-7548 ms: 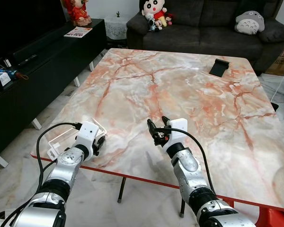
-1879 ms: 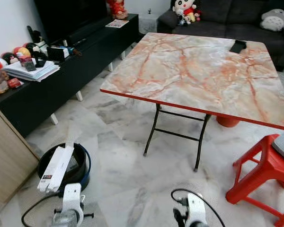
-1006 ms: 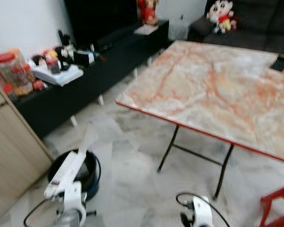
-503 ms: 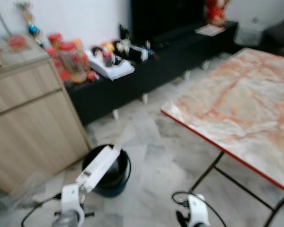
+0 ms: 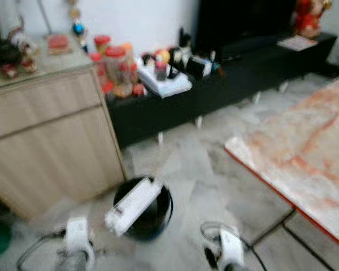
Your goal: Picking trash to rubbish bin
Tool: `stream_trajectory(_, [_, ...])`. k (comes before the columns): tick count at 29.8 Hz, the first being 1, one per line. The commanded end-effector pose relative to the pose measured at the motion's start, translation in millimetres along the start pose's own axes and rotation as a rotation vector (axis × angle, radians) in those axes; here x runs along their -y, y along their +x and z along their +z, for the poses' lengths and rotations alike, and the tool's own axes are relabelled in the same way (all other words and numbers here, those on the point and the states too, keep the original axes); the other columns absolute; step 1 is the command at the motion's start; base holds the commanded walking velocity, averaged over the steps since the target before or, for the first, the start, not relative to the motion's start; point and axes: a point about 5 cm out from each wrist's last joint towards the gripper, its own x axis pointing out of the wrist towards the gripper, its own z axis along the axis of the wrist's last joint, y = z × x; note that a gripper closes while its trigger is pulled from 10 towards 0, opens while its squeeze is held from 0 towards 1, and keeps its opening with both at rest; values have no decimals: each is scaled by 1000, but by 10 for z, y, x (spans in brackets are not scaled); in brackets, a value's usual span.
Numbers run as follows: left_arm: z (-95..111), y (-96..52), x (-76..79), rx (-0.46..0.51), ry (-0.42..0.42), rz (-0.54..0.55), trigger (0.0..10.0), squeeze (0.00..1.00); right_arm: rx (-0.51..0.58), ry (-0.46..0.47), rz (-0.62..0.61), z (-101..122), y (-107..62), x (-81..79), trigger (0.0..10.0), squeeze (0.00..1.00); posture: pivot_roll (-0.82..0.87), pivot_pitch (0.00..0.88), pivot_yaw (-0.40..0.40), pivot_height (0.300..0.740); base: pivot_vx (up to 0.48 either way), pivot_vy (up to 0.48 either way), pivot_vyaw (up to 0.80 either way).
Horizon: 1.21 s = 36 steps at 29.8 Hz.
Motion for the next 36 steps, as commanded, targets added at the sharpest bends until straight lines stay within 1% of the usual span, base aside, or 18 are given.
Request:
stream_trajectory(1, [32,-6,-118,5,4,31,10000,0,18,-1,31,60,28,-122,10000,0,30,16,3,740,334,0,0])
stream_trajectory(4, [37,-5,-115,6,4,30,10000,0,19,-7,32,63,28,-124,10000,0,30,16,3,740,334,0,0])
stream_trajectory(7, [47,-3,-109,9,4,29,10000,0,19,-20,32,62,28,-125,10000,0,30,16,3,740,330,0,738])
stream_trajectory(10, [53,-2,-105,11,4,28,10000,0,16,-9,22,52,26,-120,10000,0,30,16,3,740,333,0,563])
stream_trajectory(12, [58,-1,-102,13,5,28,10000,0,17,10,17,49,25,-110,10000,0,30,16,3,740,332,0,0])
stream_trajectory(20, [71,1,-96,17,5,25,10000,0,15,-19,29,56,26,-115,10000,0,30,20,1,740,332,0,0])
stream_trajectory(23, [74,2,-93,18,5,24,10000,0,17,-30,32,62,28,-126,10000,0,30,20,1,740,334,0,698])
stream_trajectory(25, [81,3,-87,20,5,23,10000,0,20,-12,31,65,30,-133,10000,0,30,20,1,740,332,0,800])
stream_trajectory(36, [123,9,-62,35,9,15,10000,0,19,-4,28,69,30,-121,10000,0,30,21,-1,740,330,0,0])
